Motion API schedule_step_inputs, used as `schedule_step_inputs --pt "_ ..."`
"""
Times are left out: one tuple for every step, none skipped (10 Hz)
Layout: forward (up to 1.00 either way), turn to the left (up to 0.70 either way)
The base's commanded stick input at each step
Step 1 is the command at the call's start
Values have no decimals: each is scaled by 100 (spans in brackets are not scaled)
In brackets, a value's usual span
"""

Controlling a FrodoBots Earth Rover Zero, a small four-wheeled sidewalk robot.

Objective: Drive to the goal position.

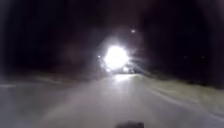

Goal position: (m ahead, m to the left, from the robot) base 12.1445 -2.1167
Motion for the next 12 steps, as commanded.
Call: schedule_step_inputs --pt "100 5" --pt "100 5" --pt "100 4" --pt "100 3" --pt "100 3" --pt "100 1" --pt "100 0" --pt "100 0" --pt "100 -2" --pt "100 -3" --pt "100 -3" --pt "100 -3"
